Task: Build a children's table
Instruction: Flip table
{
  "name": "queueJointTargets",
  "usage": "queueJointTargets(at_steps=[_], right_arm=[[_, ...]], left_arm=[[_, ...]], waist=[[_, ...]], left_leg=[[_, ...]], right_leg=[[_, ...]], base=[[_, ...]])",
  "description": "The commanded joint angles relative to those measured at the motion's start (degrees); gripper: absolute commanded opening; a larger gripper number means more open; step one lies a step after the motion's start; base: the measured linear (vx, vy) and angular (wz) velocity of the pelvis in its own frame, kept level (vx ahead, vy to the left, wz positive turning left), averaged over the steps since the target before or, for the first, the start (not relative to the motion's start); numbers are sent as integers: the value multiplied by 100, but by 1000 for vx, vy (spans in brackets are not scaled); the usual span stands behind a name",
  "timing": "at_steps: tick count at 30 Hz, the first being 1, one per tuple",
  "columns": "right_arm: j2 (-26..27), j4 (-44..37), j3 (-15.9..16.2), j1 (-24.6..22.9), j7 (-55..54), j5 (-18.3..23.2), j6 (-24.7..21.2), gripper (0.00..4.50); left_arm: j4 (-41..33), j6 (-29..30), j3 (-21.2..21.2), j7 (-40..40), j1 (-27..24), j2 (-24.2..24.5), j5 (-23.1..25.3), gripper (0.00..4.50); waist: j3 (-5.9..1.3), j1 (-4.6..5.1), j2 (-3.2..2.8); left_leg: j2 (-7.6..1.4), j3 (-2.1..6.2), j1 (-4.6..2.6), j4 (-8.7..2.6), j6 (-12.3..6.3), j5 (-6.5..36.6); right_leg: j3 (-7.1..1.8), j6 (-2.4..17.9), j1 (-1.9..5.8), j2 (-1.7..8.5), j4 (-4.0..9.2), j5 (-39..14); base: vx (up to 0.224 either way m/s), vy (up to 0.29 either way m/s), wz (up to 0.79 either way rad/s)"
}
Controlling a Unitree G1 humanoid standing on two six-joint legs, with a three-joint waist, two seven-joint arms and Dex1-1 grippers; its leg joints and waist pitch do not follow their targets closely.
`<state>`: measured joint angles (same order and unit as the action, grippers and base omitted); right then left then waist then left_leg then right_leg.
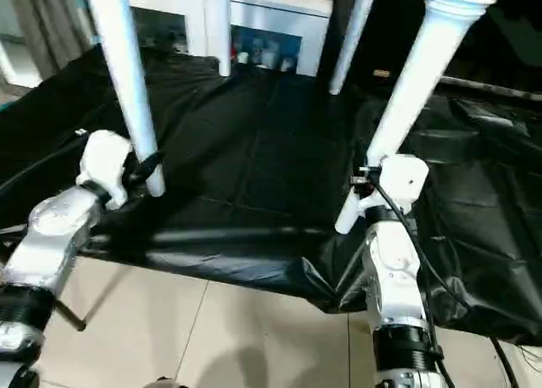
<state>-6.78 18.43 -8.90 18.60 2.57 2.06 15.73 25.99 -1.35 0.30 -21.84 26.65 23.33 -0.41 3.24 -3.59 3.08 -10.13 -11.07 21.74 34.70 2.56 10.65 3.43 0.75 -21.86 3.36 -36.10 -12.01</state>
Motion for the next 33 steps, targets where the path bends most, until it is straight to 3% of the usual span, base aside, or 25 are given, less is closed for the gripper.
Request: queueJointTargets(at_steps=[1, 6, 7, 8, 10, 13, 14, 15, 16, 19, 21, 23, 25, 26, 27, 28, 29, 31, 32, 33], right_arm=[[-260, 254, 46, -117, 103, -336, -278, 160], [-300, 386, 141, -36, 170, -262, -401, 160], [-284, 400, 166, -19, 335, -132, -409, 160], [-282, 401, 169, -18, 351, -119, -409, 160], [-250, 383, 204, -10, 581, 90, -404, 230], [-223, 288, 256, -13, 890, 350, -344, 237], [-225, 269, 264, -17, 907, 372, -339, 266], [-226, 257, 267, -20, 906, 380, -337, 266], [-217, 223, 270, -29, 957, 435, -368, 275], [-210, -62, 342, -149, 1139, 589, -431, 291], [-204, -187, 357, -216, 1177, 625, -444, 313], [-177, -608, 379, -461, 1265, 729, -503, 320], [-171, -702, 379, -519, 1278, 748, -519, 340], [-145, -1017, 384, -718, 1266, 806, -600, 357], [-132, -1340, 421, -932, 1274, 862, -666, 359], [-131, -1657, 472, -1160, 1287, 872, -683, 359], [-136, -1927, 528, -1362, 1319, 890, -699, 359], [-140, -2399, 615, -1756, 1336, 902, -715, 359], [-137, -2534, 631, -1881, 1315, 889, -718, 359], [-137, -2534, 631, -1881, 1315, 889, -718, 359]], left_arm=[[-87, -52, -115, -95, -119, 265, 365, 154], [-347, 63, -97, -267, -287, 406, 277, 154], [-425, 170, -97, -376, -318, 423, 200, 210], [-432, 181, -97, -386, -321, 425, 193, 224], [-498, 286, -108, -485, -341, 460, 114, 249], [-511, 325, -100, -509, -287, 553, 131, 270], [-516, 339, -94, -515, -282, 567, 129, 280], [-521, 351, -89, -518, -281, 574, 124, 280], [-533, 374, -65, -488, -278, 582, 120, 308], [-686, 518, 111, -407, -297, 609, -6, 316], [-799, 567, 192, -399, -350, 599, -91, 335], [-1233, 694, 450, -403, -616, 514, -429, 350], [-1335, 714, 503, -406, -690, 488, -508, 364], [-1675, 754, 633, -453, -978, 385, -780, 381], [-2002, 748, 741, -486, -1300, 248, -1056, 389], [-2311, 668, 813, -521, -1640, 107, -1295, 395], [-2559, 567, 872, -525, -1929, -29, -1484, 399], [-2905, 379, 968, -366, -2392, -331, -1690, 407], [-3000, 330, 985, -303, -2526, -421, -1727, 407], [-3000, 330, 985, -303, -2526, -421, -1727, 407]], waist=[[-326, 28, -106], [-335, 61, -95], [-331, 66, -98], [-334, 68, -99], [-325, 93, -94], [-329, 99, -110], [-339, 103, -95], [-342, 97, -92], [-344, 100, -90], [-358, 92, -137], [-362, 104, -129], [-368, 81, -202], [-370, 89, -163], [-364, 73, -233], [-349, 79, -207], [-339, 72, -239], [-345, 75, -194], [-342, 64, -213], [-304, 55, -208], [-304, 55, -208]], left_leg=[[-353, 187, -166, -502, 167, 1517], [-360, 192, -172, -509, 226, 1591], [-356, 190, -169, -510, 223, 1601], [-361, 191, -174, -510, 222, 1621], [-364, 203, -158, -525, 227, 1676], [-350, 185, -159, -503, 194, 1640], [-348, 185, -141, -499, 165, 1566], [-355, 182, -145, -495, 138, 1462], [-353, 179, -142, -493, 126, 1410], [-359, 177, -136, -479, 51, 1203], [-359, 169, -128, -472, 13, 1066], [-372, 174, -119, -462, -18, 996], [-357, 163, -113, -456, -83, 945], [-364, 170, -116, -452, -81, 958], [-382, 168, -102, -472, -90, 1002], [-400, 173, -108, -483, -72, 1102], [-389, 159, -100, -476, -101, 1113], [-387, 157, -94, -469, -177, 1100], [-393, 159, -92, -499, -155, 1365], [-393, 159, -92, -499, -155, 1365]], right_leg=[[-343, 829, 119, 505, 482, -1151], [-346, 801, 106, 503, 481, -1235], [-348, 801, 107, 497, 482, -1210], [-349, 813, 106, 502, 475, -1202], [-348, 775, 108, 494, 483, -1285], [-357, 834, 112, 496, 495, -1262], [-361, 863, 131, 500, 488, -1172], [-360, 901, 127, 501, 477, -1055], [-357, 930, 131, 498, 467, -993], [-353, 1055, 148, 499, 424, -656], [-344, 1126, 158, 486, 404, -415], [-348, 1167, 169, 500, 379, -181], [-338, 1212, 178, 478, 372, -30], [-345, 1262, 181, 497, 356, -26], [-346, 1255, 183, 497, 386, -61], [-344, 1262, 177, 497, 388, -90], [-342, 1232, 190, 480, 398, -88], [-354, 1184, 189, 478, 415, -130], [-361, 1059, 169, 468, 481, -518], [-361, 1059, 169, 468, 481, -518]], base=[[0, 0, 0], [0, 0, 0], [0, 0, 0], [0, 0, 0], [0, 0, 0], [0, 0, 0], [0, 0, 0], [0, 0, 0], [0, 0, 0], [0, 0, 0], [0, 0, 0], [0, 0, 0], [0, 0, 0], [0, 0, 0], [0, 0, 0], [0, 0, 0], [0, 0, 0], [0, 0, 0], [0, 0, 0], [0, 0, 0]])
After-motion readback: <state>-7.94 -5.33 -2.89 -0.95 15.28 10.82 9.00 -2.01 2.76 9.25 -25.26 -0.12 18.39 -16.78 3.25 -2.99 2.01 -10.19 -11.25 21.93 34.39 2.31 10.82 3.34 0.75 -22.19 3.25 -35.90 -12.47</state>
